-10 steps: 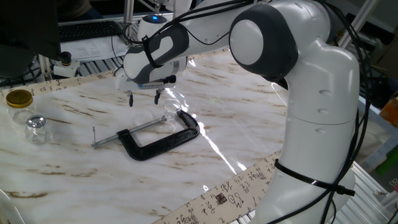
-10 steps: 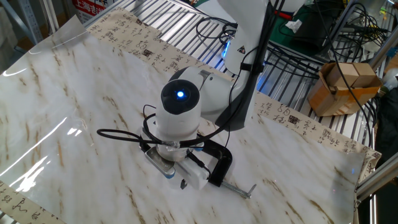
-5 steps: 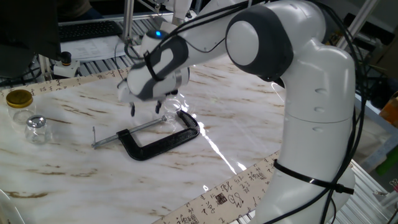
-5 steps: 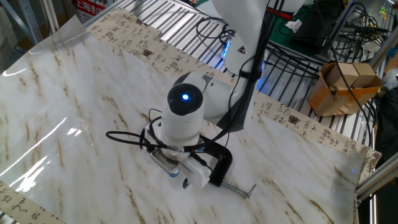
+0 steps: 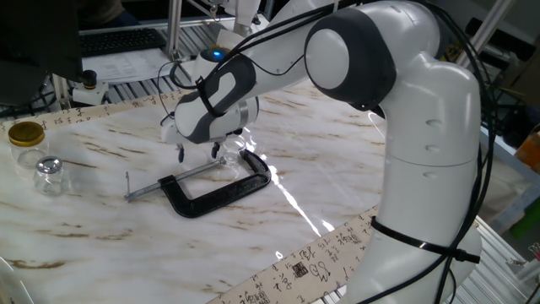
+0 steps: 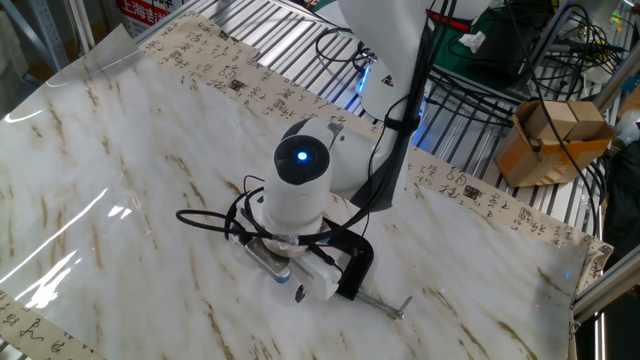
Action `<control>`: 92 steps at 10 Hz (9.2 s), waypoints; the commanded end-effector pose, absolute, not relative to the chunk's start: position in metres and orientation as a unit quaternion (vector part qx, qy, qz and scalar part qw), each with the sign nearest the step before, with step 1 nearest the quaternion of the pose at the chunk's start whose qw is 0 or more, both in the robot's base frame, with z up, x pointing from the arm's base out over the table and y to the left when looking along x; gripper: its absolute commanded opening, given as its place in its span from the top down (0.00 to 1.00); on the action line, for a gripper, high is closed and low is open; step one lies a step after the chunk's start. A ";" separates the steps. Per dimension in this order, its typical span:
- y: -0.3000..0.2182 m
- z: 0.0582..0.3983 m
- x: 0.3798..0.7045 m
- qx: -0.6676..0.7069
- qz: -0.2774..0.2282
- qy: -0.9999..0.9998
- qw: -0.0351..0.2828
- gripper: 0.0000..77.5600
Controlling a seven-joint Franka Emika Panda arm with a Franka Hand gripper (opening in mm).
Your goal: Screw the lid onto the jar
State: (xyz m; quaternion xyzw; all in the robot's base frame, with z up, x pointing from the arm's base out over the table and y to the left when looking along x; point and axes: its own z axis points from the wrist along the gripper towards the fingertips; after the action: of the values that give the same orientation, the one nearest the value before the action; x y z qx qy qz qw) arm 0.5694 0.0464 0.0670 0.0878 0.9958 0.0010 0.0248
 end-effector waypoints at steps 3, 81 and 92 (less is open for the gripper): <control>0.054 0.077 0.569 0.098 0.001 0.995 0.028 0.00; -0.014 0.195 0.583 0.488 -0.015 0.873 -0.015 0.99; -0.051 0.196 0.566 0.622 -0.001 0.783 -0.012 0.99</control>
State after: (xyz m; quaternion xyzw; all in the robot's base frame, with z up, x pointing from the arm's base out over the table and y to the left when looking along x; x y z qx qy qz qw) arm 0.5656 -0.0398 0.1960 0.5665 0.8237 -0.0120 -0.0207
